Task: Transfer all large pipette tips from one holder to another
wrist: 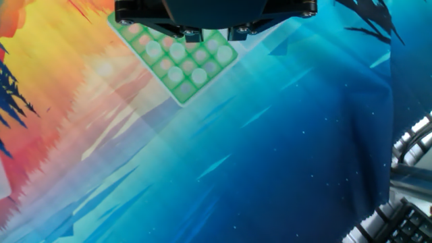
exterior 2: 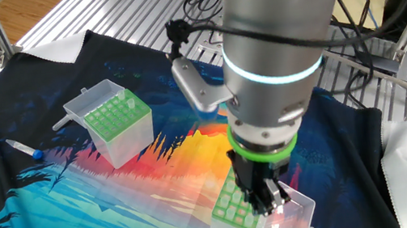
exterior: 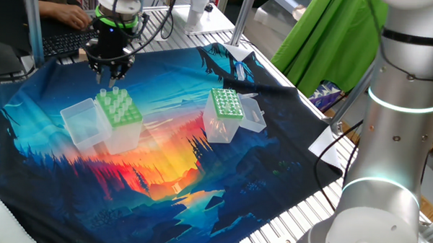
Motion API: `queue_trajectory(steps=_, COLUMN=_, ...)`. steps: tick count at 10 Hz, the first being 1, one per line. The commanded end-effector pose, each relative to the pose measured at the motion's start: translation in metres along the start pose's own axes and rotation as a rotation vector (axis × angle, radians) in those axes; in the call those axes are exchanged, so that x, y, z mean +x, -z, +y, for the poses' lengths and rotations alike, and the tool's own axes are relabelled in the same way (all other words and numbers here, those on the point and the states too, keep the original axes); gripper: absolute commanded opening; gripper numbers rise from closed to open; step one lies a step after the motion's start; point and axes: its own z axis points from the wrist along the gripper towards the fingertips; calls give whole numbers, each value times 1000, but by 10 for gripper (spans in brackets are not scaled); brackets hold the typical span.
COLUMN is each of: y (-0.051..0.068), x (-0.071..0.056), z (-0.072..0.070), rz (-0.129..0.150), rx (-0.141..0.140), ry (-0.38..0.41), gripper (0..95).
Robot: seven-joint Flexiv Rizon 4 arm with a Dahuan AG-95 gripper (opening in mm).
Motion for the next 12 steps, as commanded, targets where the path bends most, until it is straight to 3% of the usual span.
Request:
queue_trajectory(steps=1, y=-1, x=-4, z=3, rz=-5, rx=-7, ry=-9, gripper=190)
queue_trajectory(steps=5, y=-1, x=-6, z=5, rz=-20, rx=-11, ry=58, gripper=190)
queue_trajectory(steps=6, y=-1, x=-7, z=5, rz=-17, rx=-13, ry=74, gripper=0)
queue_trajectory(steps=9, y=-1, x=-7, z=5, rz=-39, rx=9, ry=77, gripper=0)
queue_trajectory(steps=12, y=-1, x=-7, z=5, rz=-39, rx=8, ry=63, gripper=0)
